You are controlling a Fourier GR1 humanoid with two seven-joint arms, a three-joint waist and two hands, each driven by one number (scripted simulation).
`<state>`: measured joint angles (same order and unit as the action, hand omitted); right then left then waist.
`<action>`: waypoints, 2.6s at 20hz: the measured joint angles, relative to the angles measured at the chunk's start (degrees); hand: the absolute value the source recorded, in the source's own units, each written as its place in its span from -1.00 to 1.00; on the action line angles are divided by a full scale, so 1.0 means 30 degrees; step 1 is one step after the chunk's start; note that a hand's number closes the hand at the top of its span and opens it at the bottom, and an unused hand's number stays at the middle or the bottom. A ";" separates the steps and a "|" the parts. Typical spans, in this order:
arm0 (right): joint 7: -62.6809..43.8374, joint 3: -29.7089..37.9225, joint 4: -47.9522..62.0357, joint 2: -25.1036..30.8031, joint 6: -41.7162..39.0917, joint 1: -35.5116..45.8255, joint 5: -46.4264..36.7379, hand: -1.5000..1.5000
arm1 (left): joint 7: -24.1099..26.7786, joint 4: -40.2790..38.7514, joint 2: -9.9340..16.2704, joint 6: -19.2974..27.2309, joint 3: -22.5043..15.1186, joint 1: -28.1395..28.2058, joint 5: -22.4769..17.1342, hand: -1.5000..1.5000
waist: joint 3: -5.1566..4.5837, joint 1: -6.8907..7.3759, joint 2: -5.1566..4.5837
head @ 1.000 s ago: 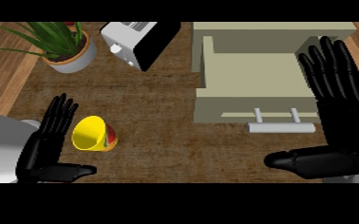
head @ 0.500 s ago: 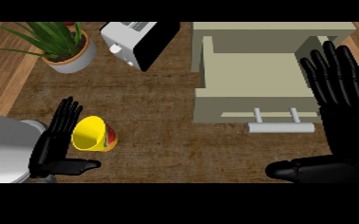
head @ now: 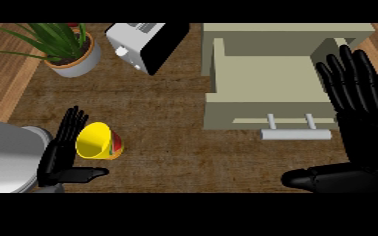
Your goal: Pick up the cup, place it into the drawer and close the drawer
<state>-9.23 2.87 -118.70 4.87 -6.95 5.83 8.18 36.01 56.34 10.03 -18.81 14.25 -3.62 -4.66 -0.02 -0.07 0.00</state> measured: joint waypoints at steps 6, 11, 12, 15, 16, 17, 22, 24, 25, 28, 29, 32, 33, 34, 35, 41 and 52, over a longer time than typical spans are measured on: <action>-0.0170 -0.0066 0.0064 -0.0087 0.0106 0.0288 -0.0014 -1.00 | 0.1545 -0.2579 0.0381 -0.0112 -0.0021 -0.0960 0.0350 -1.00 | 0.0002 -0.0009 -0.0004; 0.0142 -0.0682 -0.0229 -0.0390 0.0051 -0.0342 -0.0424 -1.00 | 0.3013 -0.4706 0.0523 -0.0054 -0.0211 -0.1757 0.0783 -1.00 | 0.0001 -0.0031 -0.0005; 0.0222 -0.0770 0.0058 -0.0484 0.0157 -0.0098 -0.0562 -1.00 | 0.3100 -0.4969 0.0554 -0.0113 -0.0240 -0.1866 0.0765 -1.00 | 0.0001 -0.0024 -0.0005; -0.0019 -0.0397 0.0104 -0.0292 0.0086 0.0122 -0.0216 -1.00 | 0.3310 -0.6009 0.0565 -0.0012 -0.0203 -0.2705 0.0696 -1.00 | -0.0002 -0.0044 -0.0013; -0.0365 -0.0497 -0.0300 -0.0335 0.0237 0.0106 -0.0251 -1.00 | 0.3437 -0.6349 0.0623 -0.0073 -0.0155 -0.2863 0.0628 -1.00 | 0.0001 -0.0052 -0.0015; -0.0488 -0.0687 -0.0725 -0.0411 0.0284 -0.0187 -0.0352 -1.00 | 0.3328 -0.6478 0.0765 -0.0238 -0.0092 -0.2977 0.0479 -1.00 | -0.0002 -0.0054 -0.0010; -0.0258 -0.0416 -0.0383 -0.0276 0.0014 -0.0153 -0.0093 -1.00 | 0.3518 -0.7387 0.0551 -0.0265 -0.0076 -0.3493 0.0115 -1.00 | 0.0000 -0.0041 -0.0009; -0.0225 -0.0337 -0.0393 -0.0219 -0.0065 -0.0111 0.0001 -1.00 | 0.3587 -0.8000 0.0592 -0.0517 -0.0144 -0.3782 0.0085 -1.00 | -0.0003 -0.0058 -0.0016; -0.0223 -0.0396 -0.0390 -0.0284 -0.0035 -0.0197 -0.0028 -1.00 | 0.3565 -0.8205 0.0583 -0.0665 -0.0136 -0.3914 -0.0016 -1.00 | -0.0004 -0.0061 -0.0017; -0.0691 -0.0157 -0.0613 -0.0140 0.0026 0.0013 0.0255 -1.00 | 0.3592 -0.8926 0.0604 -0.1203 -0.0080 -0.4334 -0.0311 -1.00 | -0.0008 -0.0102 -0.0031; -0.0509 -0.0235 -0.0288 -0.0205 0.0063 0.0169 0.0078 -1.00 | 0.3486 -0.8980 0.0519 -0.1402 -0.0155 -0.4485 -0.0375 -1.00 | -0.0010 -0.0084 -0.0029; -0.0313 0.0037 -0.0045 -0.0069 -0.0126 0.0147 0.0308 -1.00 | 0.3285 -0.9513 0.0638 -0.2137 -0.0153 -0.4948 -0.0665 -1.00 | -0.0013 -0.0116 -0.0043; -0.0365 -0.0046 0.0064 -0.0151 0.0025 0.0305 0.0154 -1.00 | 0.3273 -0.9647 0.0665 -0.2340 -0.0169 -0.5026 -0.0735 1.00 | -0.0012 -0.0109 -0.0044; -0.0456 -0.0065 -0.0043 -0.0158 0.0035 0.0258 0.0191 -1.00 | 0.3265 -0.9703 0.0793 -0.2610 -0.0172 -0.5014 -0.0825 1.00 | -0.0012 -0.0106 -0.0041; -0.0612 -0.0042 -0.0246 -0.0117 0.0015 0.0196 0.0299 -1.00 | 0.3215 -0.9585 0.0610 -0.2721 -0.0263 -0.5054 -0.0896 1.00 | 0.0000 -0.0104 -0.0024; -0.0793 -0.0060 -0.0712 -0.0105 0.0082 -0.0093 0.0234 -1.00 | 0.3954 -0.9150 0.0348 -0.2794 -0.0616 -0.5008 -0.0976 1.00 | 0.0006 -0.0109 -0.0015; -0.0857 0.0071 -0.0666 0.0071 -0.0035 0.0089 0.0290 -1.00 | 0.6067 -0.8232 -0.0300 0.0299 0.0323 -0.4770 -0.1690 1.00 | -0.0003 -0.0018 -0.0013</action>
<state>-11.80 3.08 -120.70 5.08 -7.06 6.10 9.05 54.21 31.64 9.13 -17.91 15.22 -17.93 -9.74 -0.03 -0.13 -0.04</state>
